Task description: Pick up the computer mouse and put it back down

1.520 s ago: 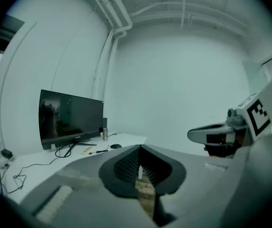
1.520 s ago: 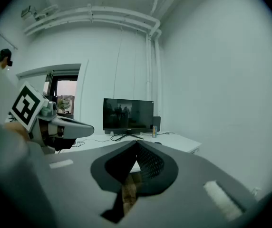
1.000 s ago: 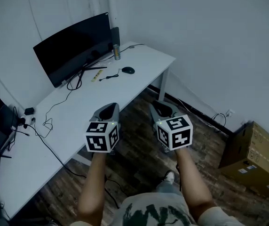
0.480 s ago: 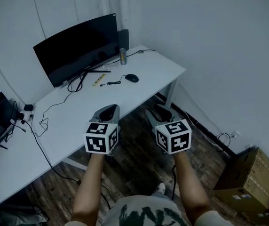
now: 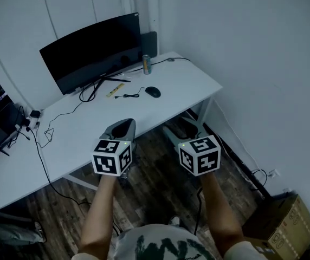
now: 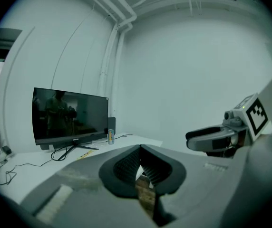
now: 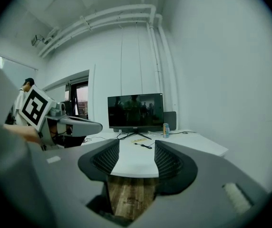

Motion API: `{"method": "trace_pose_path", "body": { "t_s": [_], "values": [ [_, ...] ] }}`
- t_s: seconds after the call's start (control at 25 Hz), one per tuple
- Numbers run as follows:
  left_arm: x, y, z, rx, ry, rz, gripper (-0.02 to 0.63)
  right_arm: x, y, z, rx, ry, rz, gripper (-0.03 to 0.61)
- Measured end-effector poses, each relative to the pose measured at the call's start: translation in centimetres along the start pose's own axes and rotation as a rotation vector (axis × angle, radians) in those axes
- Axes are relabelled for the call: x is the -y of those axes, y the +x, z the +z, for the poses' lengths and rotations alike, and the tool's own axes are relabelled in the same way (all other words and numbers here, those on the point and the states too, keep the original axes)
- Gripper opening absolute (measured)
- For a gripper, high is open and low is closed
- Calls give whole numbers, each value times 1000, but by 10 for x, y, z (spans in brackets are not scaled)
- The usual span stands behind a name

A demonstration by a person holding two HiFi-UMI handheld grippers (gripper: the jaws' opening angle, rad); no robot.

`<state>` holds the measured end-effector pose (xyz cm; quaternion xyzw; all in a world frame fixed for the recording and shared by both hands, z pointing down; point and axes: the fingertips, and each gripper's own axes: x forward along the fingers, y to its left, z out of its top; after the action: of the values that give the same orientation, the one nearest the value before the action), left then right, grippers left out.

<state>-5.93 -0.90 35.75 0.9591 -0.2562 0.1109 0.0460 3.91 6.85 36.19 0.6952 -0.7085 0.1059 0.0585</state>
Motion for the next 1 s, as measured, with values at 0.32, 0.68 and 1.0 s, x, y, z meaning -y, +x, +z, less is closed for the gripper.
{"method": "trace_pose_path", "body": {
  "t_s": [0.32,0.68,1.0],
  "values": [
    [4,7,3,-26,-12,124,3,25,1,-1,-3,17,86,288],
    [8,11,9,-26,-11,169,3,26,7,3,3,28,165,310],
    [-3,34,8,-36,-9,195,3,39,30,3,-13,18,189,310]
  ]
}}
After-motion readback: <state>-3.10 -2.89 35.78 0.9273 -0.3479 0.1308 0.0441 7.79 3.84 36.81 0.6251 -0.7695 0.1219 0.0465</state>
